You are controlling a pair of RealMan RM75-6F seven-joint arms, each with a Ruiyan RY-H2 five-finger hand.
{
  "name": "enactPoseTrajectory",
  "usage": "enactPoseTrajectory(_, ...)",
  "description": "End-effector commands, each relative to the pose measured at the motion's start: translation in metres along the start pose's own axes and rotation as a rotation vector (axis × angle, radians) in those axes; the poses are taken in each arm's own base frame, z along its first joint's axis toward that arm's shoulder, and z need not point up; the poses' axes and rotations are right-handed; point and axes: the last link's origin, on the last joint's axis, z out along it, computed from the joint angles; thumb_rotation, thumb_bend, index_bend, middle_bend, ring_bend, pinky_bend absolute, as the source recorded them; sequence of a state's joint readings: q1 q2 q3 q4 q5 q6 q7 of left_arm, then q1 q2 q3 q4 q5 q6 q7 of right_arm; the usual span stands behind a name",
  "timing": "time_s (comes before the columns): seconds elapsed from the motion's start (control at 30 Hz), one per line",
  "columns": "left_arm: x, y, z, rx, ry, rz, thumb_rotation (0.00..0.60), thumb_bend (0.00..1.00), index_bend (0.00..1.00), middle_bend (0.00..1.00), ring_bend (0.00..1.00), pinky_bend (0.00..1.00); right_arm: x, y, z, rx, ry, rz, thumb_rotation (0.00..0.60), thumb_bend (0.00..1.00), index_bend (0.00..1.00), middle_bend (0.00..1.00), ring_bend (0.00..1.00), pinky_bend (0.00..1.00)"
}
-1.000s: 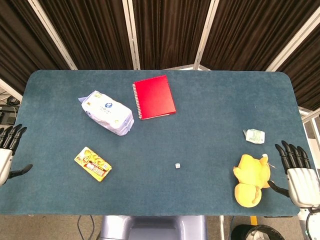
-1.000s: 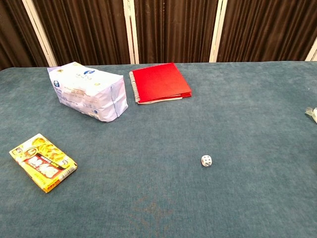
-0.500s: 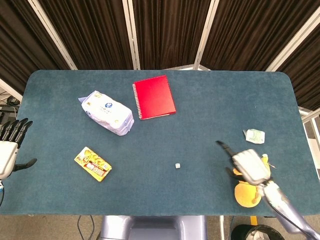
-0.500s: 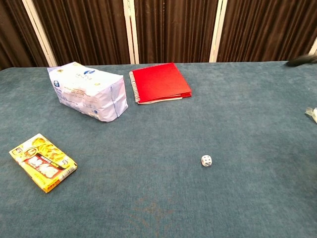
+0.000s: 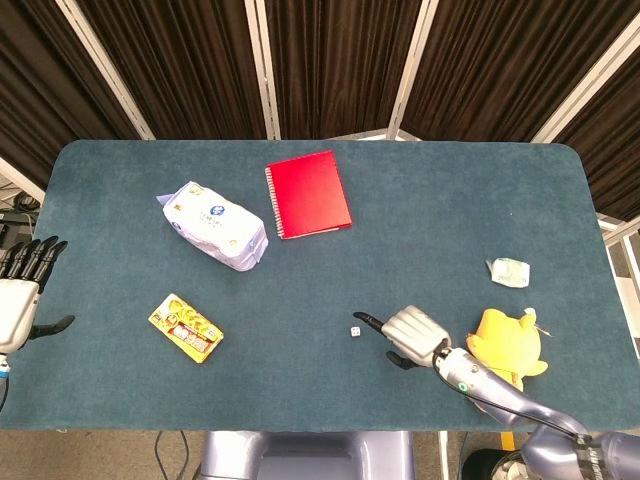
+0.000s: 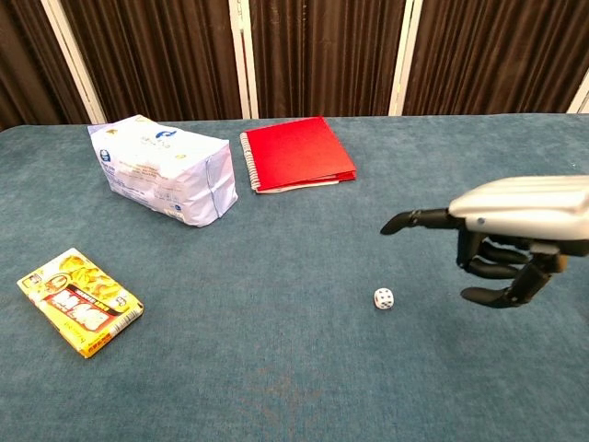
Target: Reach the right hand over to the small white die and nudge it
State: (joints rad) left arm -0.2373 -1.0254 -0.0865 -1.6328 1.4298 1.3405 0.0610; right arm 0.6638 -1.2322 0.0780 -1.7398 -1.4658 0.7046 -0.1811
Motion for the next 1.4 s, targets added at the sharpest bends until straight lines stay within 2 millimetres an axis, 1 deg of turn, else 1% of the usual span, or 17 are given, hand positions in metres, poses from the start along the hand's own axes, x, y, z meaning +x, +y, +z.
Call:
enactPoseTrajectory(0.03,-0.001,0.0,0.001,0.002,-0.002,0.0,0.6,0.0,0.0,0.0,0.0,0.0,-0.007,-0.003,0.011,-0.005,-0.034,-0.003,0.6,0.51,0.0,0.86,0.82,1.0)
enactPoseTrajectory(0.1,-0.001,0.0,0.001,0.004,-0.003,0.003,0.6,0.0,0.0,0.0,0.0,0.0,-0.011,-0.005,0.015,-0.008,-0.046,0.001,0.6,0.52,0.0,0.86,0.82,1.0)
enactPoseTrajectory(0.23,-0.002,0.0,0.002,0.007,-0.01,0.005,0.6,0.0,0.0,0.0,0.0,0.0,-0.02,-0.007,0.018,-0.017,-0.073,0.0,0.6,0.53,0.0,0.86,0.82,1.0)
enactPoseTrajectory(0.33,-0.002,0.0,0.002,0.008,-0.009,0.002,0.6,0.0,0.0,0.0,0.0,0.0,-0.027,-0.006,0.015,-0.029,-0.094,0.0,0.6,0.53,0.0,0.86,0.82,1.0)
enactPoseTrajectory(0.6,-0.002,0.0,0.003,0.003,-0.018,-0.003,0.6,0.0,0.0,0.0,0.0,0.0,-0.038,-0.001,0.007,-0.048,-0.116,-0.007,0.6,0.54,0.0,0.86,0.82,1.0)
enactPoseTrajectory(0.93,-0.002,0.0,0.004,0.001,-0.02,-0.008,0.6,0.0,0.0,0.0,0.0,0.0,-0.039,-0.011,0.015,-0.027,-0.106,-0.008,0.6,0.54,0.01,0.86,0.82,1.0)
enactPoseTrajectory(1.4,-0.002,-0.001,0.006,0.002,-0.022,-0.01,0.6,0.0,0.0,0.0,0.0,0.0,-0.046,-0.011,0.017,-0.036,-0.132,-0.007,0.6,0.54,0.03,0.86,0.82,1.0)
